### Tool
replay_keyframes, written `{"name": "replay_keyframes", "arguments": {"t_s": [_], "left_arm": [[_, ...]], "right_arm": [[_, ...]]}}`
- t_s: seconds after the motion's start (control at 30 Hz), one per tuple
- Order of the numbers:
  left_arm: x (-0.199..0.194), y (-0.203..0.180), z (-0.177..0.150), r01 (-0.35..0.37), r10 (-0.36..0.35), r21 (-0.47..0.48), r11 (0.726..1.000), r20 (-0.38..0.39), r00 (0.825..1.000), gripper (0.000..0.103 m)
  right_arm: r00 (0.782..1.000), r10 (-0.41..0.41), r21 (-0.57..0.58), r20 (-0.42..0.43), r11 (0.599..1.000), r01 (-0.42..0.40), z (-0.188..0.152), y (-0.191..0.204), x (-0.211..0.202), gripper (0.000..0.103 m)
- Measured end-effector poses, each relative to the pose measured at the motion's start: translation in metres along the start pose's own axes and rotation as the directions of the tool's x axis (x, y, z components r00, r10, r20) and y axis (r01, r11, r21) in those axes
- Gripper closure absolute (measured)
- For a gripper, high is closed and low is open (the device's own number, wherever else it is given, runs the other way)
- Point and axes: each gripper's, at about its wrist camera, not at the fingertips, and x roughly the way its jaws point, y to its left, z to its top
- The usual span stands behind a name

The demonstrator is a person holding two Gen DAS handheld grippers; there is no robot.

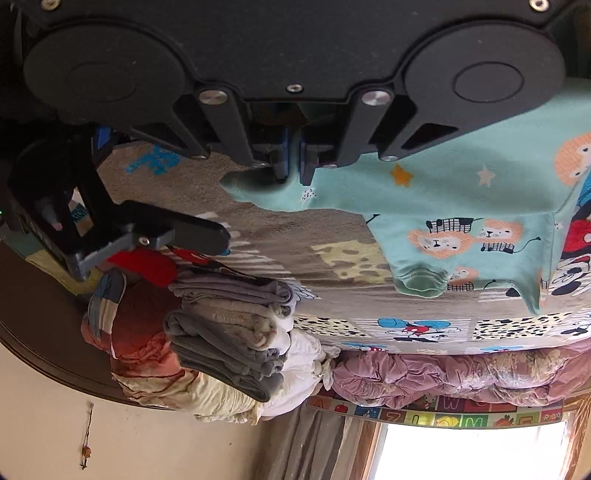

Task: Fold clothes
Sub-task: 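Grasp the romper edge with the left gripper while the right gripper grasps the other edge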

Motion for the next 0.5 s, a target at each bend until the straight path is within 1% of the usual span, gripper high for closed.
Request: {"name": "replay_keyframes", "arguments": {"t_s": [0.13,0.2,0.23,0.27,0.3,0.33,0.37,0.43,0.47,0.5], "left_arm": [[0.002,0.002,-0.002,0.007,-0.007,0.004,1.000,-0.009,1.000,0.101],[0.003,0.001,-0.002,0.010,-0.010,0.007,1.000,-0.014,1.000,0.101],[0.004,0.001,-0.002,0.011,-0.011,0.007,1.000,-0.020,1.000,0.100],[0.005,0.000,-0.003,0.012,-0.012,0.008,1.000,-0.028,1.000,0.100],[0.004,-0.001,-0.002,0.019,-0.019,0.010,1.000,-0.036,0.999,0.095],[0.003,-0.001,-0.002,0.027,-0.026,0.012,1.000,-0.045,0.999,0.092],[-0.003,-0.001,0.001,0.041,-0.040,0.013,0.999,-0.049,0.998,0.090],[-0.031,0.003,0.012,0.036,-0.036,0.009,0.999,-0.005,0.999,0.090],[-0.047,0.010,0.018,0.019,-0.018,-0.006,1.000,0.032,0.999,0.090],[-0.066,0.024,0.023,-0.019,0.022,-0.053,0.998,0.074,0.997,0.089]], "right_arm": [[1.000,-0.027,-0.036,0.003,0.999,0.027,0.005,0.001,0.015,0.016],[0.999,-0.053,-0.053,0.007,0.997,0.053,0.008,0.001,0.023,0.023],[0.997,-0.071,-0.058,0.012,0.996,0.072,0.009,0.000,0.027,0.033],[0.996,-0.087,-0.061,0.014,0.994,0.088,0.010,-0.002,0.030,0.044],[0.995,-0.097,-0.056,0.011,0.994,0.097,0.010,-0.006,0.031,0.051],[0.995,-0.103,-0.050,0.004,0.993,0.103,0.010,-0.008,0.032,0.065],[0.994,-0.110,-0.044,-0.003,0.993,0.110,0.009,-0.010,0.033,0.074],[0.993,-0.120,-0.035,-0.015,0.992,0.120,0.009,-0.013,0.035,0.081],[0.993,-0.117,-0.038,-0.014,0.992,0.116,0.009,-0.011,0.035,0.084],[0.993,-0.114,-0.040,-0.013,0.993,0.113,0.009,-0.010,0.034,0.086]]}}
